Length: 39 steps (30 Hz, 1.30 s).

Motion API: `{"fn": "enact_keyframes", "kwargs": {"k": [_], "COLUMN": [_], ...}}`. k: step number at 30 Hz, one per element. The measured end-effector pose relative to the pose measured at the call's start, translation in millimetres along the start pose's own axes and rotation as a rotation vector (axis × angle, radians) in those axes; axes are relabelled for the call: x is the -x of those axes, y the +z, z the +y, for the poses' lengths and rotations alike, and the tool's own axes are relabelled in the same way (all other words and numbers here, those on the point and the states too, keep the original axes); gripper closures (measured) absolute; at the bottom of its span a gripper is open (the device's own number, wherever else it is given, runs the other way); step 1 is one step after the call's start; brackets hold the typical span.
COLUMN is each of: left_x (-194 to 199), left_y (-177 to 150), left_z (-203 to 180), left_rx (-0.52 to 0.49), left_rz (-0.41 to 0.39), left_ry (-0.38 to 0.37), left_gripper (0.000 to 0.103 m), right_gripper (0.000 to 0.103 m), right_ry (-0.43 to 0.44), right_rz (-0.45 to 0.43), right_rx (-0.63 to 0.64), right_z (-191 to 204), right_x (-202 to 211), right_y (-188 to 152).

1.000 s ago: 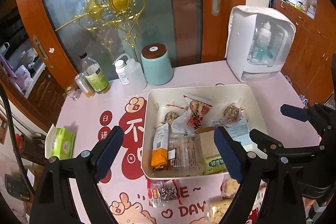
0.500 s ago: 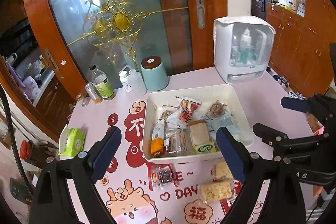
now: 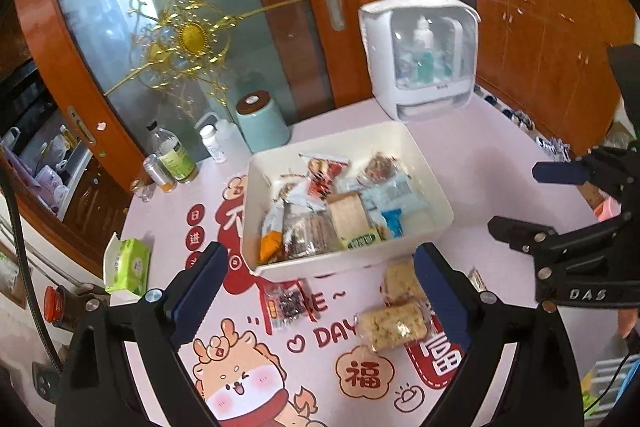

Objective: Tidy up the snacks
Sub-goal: 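Move both grippers back toward the remaining cracker bags, then grasp the clear cracker bag with the left gripper while the right gripper grasps the LIPO pack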

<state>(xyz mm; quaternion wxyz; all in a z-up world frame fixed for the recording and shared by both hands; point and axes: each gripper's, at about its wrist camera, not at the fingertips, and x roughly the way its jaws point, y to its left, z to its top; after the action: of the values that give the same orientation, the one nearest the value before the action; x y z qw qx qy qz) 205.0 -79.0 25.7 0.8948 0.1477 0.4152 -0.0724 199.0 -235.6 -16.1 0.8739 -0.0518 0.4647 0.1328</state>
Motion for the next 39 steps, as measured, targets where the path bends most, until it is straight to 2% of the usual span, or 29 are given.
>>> {"fn": "enact_keyframes", "kwargs": {"k": [6,14,21,32,39], "left_x": [-25,-79,-130,-189,-219], "left_y": [-15,-53,-91,-114,-117], "left_z": [-16,-46,-67,-73,-74], "left_rx": [-0.099,-0.344,-0.529,-0.622,-0.633], "left_rz": [0.058,0.178,0.276,0.373,0.405], "left_ry": [-0.075,-0.224,-0.261,-0.391,-0.444], "left_gripper": [0.01,0.01,0.01,0.01,0.01], "right_gripper": [0.026,0.026,0.027,0.027,0.025], "right_ry": [0.004,-0.006,-0.023,-0.051,-0.1], "right_rz": [0.063,0.153,0.259,0.431,0.436], "right_rx": [-0.062,-0.134,-0.197,-0.252,-0.251], "right_z": [-18,-30,-34,-16,-5], "right_x": [-18,-57,-105,-174,-192], "right_y": [-17,-38,-63,-109,-118]}}
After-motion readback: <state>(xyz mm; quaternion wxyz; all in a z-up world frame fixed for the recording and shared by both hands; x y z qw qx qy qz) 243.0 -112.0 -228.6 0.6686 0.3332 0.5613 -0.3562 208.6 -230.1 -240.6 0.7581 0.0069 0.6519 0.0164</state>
